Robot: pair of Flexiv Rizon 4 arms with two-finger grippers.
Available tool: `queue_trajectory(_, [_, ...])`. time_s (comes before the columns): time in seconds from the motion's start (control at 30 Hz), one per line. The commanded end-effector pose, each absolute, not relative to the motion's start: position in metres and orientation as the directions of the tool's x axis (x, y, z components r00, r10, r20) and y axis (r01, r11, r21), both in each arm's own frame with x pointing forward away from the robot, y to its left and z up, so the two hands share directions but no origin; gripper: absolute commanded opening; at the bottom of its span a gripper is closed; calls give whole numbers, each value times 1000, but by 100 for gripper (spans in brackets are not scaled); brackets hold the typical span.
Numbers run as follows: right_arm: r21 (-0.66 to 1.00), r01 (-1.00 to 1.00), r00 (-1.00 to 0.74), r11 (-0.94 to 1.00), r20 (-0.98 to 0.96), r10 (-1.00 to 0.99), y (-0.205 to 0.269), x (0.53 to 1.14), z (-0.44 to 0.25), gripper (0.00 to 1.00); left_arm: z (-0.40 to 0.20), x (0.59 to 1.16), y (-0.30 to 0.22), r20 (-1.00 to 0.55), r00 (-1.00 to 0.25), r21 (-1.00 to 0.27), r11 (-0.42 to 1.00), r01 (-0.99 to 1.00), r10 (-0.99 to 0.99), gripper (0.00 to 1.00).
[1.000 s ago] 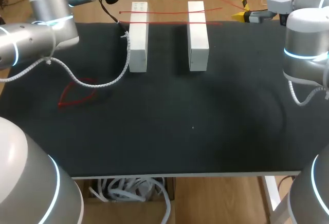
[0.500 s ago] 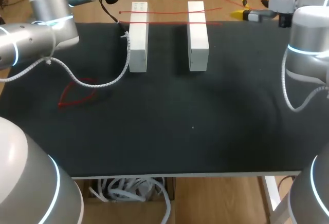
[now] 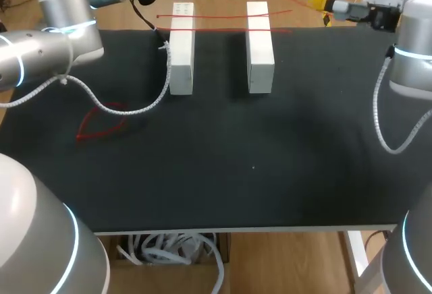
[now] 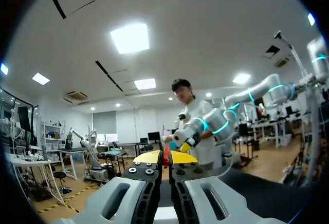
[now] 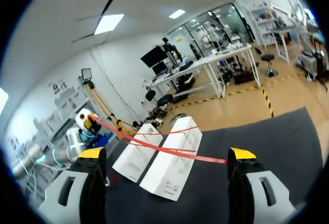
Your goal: Grab the tape and strap the tape.
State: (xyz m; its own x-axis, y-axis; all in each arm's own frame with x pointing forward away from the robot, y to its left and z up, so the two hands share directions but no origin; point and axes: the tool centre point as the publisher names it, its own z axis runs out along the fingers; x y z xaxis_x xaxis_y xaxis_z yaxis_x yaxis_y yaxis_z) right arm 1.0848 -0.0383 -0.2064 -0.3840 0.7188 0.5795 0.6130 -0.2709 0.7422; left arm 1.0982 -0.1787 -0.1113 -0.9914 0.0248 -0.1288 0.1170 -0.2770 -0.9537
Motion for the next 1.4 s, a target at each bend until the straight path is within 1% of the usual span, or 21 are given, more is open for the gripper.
queue_trajectory(0.03, [439, 744, -109, -504, 823, 557, -40, 1086, -202, 100, -111, 1097, -178, -129, -991, -954, -277, 118, 23, 0])
queue_trajectory(0.43, [439, 744, -109, -504, 823, 557, -40, 1086, -202, 100, -111, 1097, -178, -129, -991, -954, -277, 118, 23, 0])
queue_trajectory(0.47, [362, 754, -61, -549, 870, 489, -39, 1086, -204, 100, -111, 1097, -178, -129, -991, -954, -277, 118, 23, 0])
queue_trajectory(0.5, [339, 737, -30, -585, 881, 472, -36, 1085, -204, 100, -111, 1097, -178, -129, -991, -954, -277, 118, 23, 0])
queue_trajectory(0.57, [239, 700, 24, -673, 934, 357, -28, 1086, -201, 100, -111, 1097, -178, -129, -991, -954, -277, 118, 23, 0])
queue_trajectory(0.67, [57, 620, 168, -783, 965, 203, -24, 1090, -200, 100, -111, 1097, -178, -129, -991, -954, -277, 118, 23, 0])
queue_trajectory(0.7, [7, 593, 191, -805, 970, 149, -23, 1091, -199, 100, -111, 1097, -178, -129, -991, -954, -277, 118, 23, 0])
queue_trajectory(0.83, [-113, 493, 267, -863, 963, 26, -21, 1092, -195, 100, -111, 1097, -178, -129, -991, -954, -277, 118, 23, 0])
queue_trajectory(0.93, [-44, 473, 217, -880, 974, 68, -18, 1091, -189, 100, -111, 1097, -178, -129, -991, -954, -277, 118, 23, 0])
queue_trajectory(1.03, [-21, 462, 245, -887, 964, 105, -22, 1084, -186, 100, -111, 1097, -178, -129, -991, -954, -277, 118, 23, 0])
queue_trajectory(1.13, [-87, 383, 371, -920, 926, 66, -29, 1079, -191, 100, -111, 1097, -178, -129, -991, -954, -277, 118, 23, 0])
queue_trajectory(1.17, [-101, 373, 371, -922, 927, 49, -29, 1079, -191, 100, -111, 1097, -178, -129, -991, -954, -277, 118, 23, 0])
queue_trajectory(1.2, [-76, 361, 371, -929, 926, 69, -30, 1080, -191, 100, -111, 1097, -178, -129, -991, -954, -277, 118, 23, 0])
queue_trajectory(1.3, [-102, 332, 372, -938, 928, 30, -34, 1086, -194, 100, -111, 1097, -178, -129, -991, -954, -277, 118, 23, 0])
queue_trajectory(1.4, [-76, 346, 321, -935, 946, 42, -37, 1091, -195, 100, -111, 1097, -178, -129, -991, -954, -277, 118, 23, 0])
